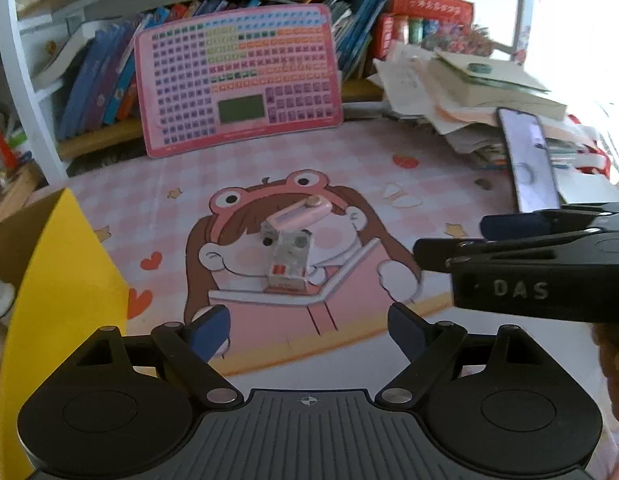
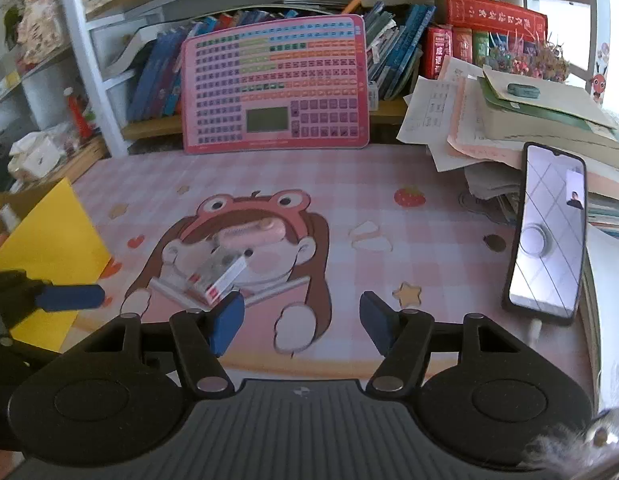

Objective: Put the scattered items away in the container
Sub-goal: 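Move both tools toward the pink toothed cutter and white card, then close the right tool on the pink cutter while the left tool grasps the white card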

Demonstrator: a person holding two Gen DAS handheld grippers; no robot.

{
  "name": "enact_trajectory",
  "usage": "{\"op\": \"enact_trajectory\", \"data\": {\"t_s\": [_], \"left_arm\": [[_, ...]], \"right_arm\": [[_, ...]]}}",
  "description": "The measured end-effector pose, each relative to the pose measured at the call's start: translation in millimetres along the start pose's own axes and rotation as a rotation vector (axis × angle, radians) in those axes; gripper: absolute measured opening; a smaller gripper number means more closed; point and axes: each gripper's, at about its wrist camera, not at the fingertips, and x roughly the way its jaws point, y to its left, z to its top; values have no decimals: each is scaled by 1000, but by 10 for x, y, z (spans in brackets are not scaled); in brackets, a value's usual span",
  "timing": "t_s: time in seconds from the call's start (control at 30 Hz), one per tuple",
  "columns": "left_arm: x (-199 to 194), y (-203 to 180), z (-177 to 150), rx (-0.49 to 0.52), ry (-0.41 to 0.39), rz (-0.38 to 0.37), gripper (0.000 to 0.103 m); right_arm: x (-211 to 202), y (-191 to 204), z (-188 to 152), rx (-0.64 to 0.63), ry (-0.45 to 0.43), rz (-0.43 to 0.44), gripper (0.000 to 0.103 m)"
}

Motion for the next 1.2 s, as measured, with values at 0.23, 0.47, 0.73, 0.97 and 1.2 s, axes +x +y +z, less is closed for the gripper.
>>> {"op": "enact_trajectory", "data": {"t_s": [0.23, 0.47, 0.73, 0.97, 1.2], "left_arm": [[358, 51, 184, -19, 25, 21, 69], [630, 81, 250, -37, 25, 34, 55], [869, 58, 305, -53, 57, 5, 52], [871, 107, 238, -31, 53, 39, 28], [566, 403, 112, -131, 29, 111, 28]], "right_arm": [[301, -51, 201, -25, 29, 11, 63], [544, 17, 330, -44, 42, 31, 63], [811, 61, 539, -56, 62, 64, 67], [1023, 191, 600, -94, 98, 111, 73], [1289, 351, 597, -130, 136, 111, 79]]}}
